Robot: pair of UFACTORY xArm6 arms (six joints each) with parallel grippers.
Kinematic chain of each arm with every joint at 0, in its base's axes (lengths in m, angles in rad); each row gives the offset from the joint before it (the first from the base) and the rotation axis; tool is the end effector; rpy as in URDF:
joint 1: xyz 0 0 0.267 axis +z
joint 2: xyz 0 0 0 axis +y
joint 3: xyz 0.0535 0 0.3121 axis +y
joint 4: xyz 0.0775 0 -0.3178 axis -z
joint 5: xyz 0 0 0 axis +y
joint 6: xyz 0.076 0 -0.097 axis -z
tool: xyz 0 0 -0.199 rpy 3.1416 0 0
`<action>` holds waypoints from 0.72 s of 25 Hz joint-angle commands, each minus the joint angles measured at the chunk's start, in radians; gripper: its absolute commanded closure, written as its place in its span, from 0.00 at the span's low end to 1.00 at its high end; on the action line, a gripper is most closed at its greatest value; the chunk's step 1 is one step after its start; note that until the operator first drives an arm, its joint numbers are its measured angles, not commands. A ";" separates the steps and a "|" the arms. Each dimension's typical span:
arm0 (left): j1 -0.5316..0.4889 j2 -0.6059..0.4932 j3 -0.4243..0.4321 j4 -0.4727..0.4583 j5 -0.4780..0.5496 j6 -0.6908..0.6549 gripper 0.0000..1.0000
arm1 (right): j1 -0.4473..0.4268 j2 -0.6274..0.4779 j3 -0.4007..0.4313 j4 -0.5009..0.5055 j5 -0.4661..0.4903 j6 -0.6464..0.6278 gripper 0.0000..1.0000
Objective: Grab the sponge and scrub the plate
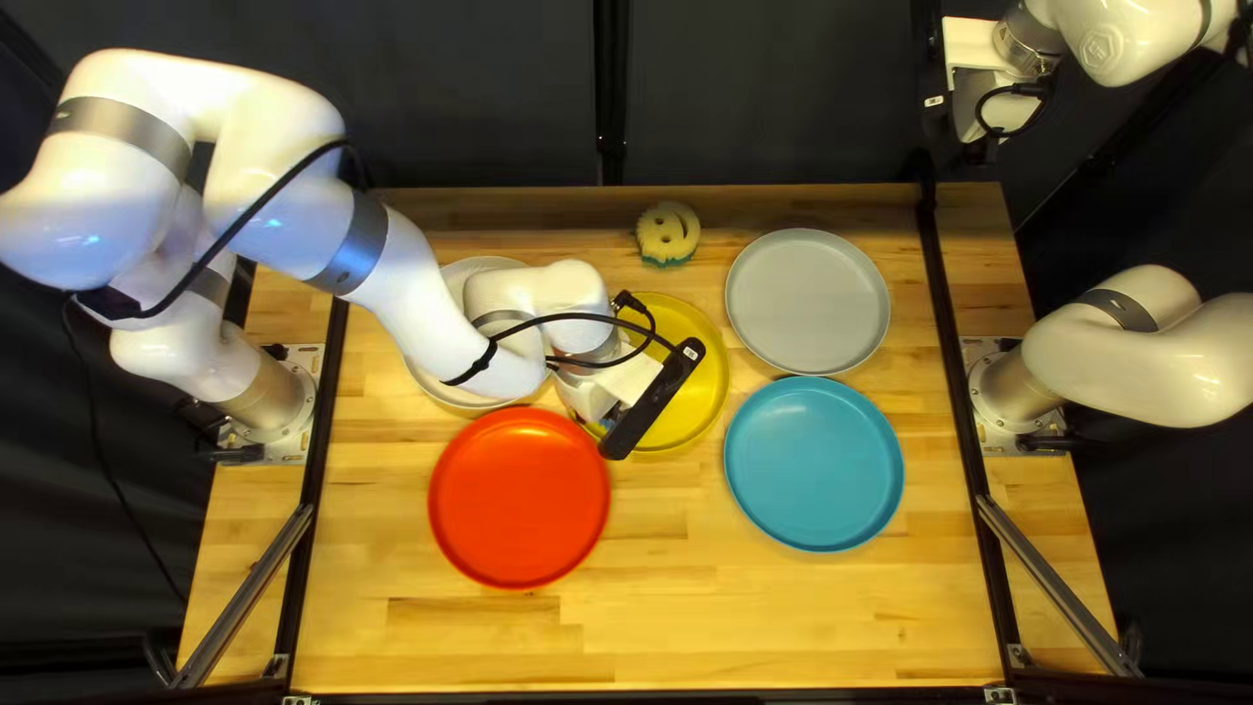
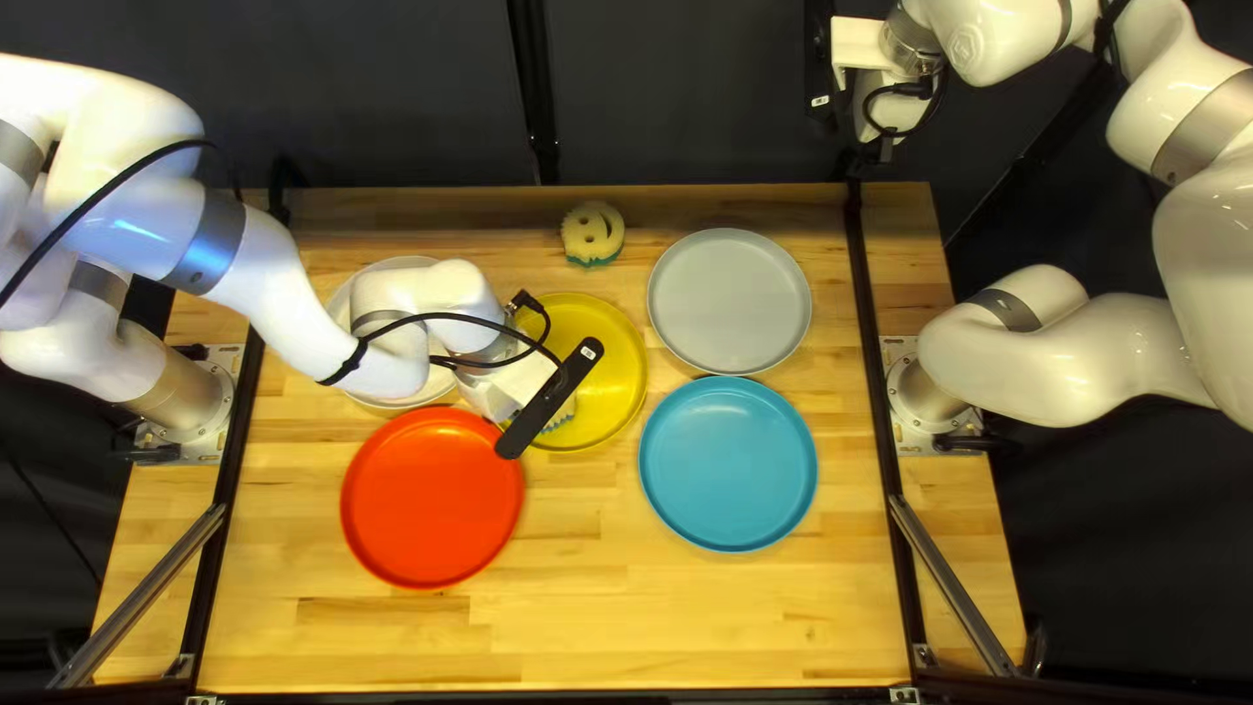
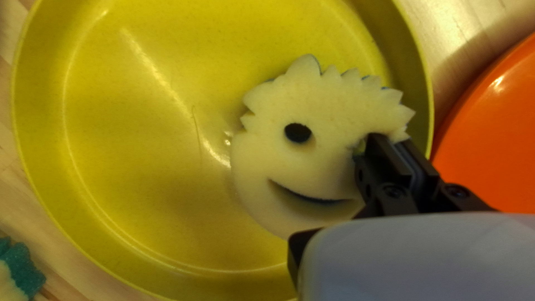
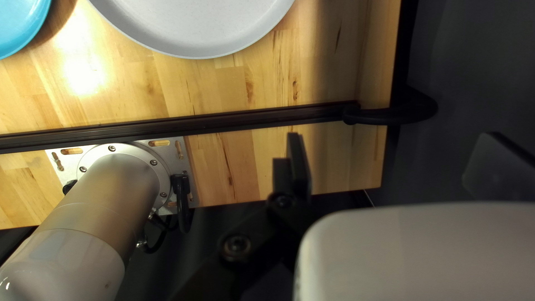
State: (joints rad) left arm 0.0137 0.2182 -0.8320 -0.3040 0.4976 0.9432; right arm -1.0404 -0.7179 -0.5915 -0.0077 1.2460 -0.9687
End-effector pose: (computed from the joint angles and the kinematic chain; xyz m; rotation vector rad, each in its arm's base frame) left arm 0.4791 -0.0157 0.0617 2.8716 -1.0001 0.2681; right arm 0.1281 -0.2224 0.2394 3.0820 -0.1071 0.0429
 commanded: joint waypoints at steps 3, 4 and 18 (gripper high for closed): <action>0.092 0.007 -0.030 -0.014 0.055 0.074 1.00 | 0.000 0.000 0.000 0.000 0.000 0.000 0.00; 0.101 0.009 -0.037 -0.014 0.062 0.078 1.00 | 0.000 0.000 0.000 0.000 0.000 0.000 0.00; 0.039 0.034 -0.052 -0.028 0.040 0.040 1.00 | 0.000 0.000 0.000 0.000 0.000 0.000 0.00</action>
State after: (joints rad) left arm 0.0851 0.2544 -0.8832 -0.3390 0.5518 1.0157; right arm -1.0404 -0.7179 -0.5915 -0.0077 1.2460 -0.9687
